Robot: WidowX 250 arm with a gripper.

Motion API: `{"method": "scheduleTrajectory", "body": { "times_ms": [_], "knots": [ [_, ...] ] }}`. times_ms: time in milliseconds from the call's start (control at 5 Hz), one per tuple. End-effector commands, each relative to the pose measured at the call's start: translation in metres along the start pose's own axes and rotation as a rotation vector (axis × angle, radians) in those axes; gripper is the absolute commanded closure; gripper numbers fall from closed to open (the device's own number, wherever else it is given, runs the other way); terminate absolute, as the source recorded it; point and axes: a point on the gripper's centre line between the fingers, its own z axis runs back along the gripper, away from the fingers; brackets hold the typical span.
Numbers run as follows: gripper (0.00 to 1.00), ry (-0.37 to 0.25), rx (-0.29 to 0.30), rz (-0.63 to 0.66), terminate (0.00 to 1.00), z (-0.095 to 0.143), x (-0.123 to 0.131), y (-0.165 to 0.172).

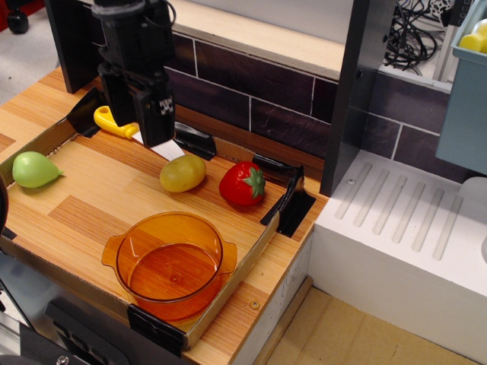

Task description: Put potato in pot

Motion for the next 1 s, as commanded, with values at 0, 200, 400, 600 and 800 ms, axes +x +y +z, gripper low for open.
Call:
{"method": "scheduleTrajectory", "body": {
  "times_ms": [0, 200, 400, 600, 800],
  "knots": [
    [0.0, -0.135, 0.01, 0.125, 0.0, 0.003, 0.013, -0.002],
    [0.0, -0.157, 0.051, 0.177, 0.0, -0.005, 0.016, -0.008],
    [0.0, -0.127, 0.072, 0.185, 0.0, -0.02, 0.018, -0.011],
    [0.0, -0.104, 0.095, 0.183, 0.0, -0.034, 0.024, -0.011],
    [0.0, -0.092, 0.106, 0.196, 0.0, -0.044, 0.035, -0.003]
  ]
}}
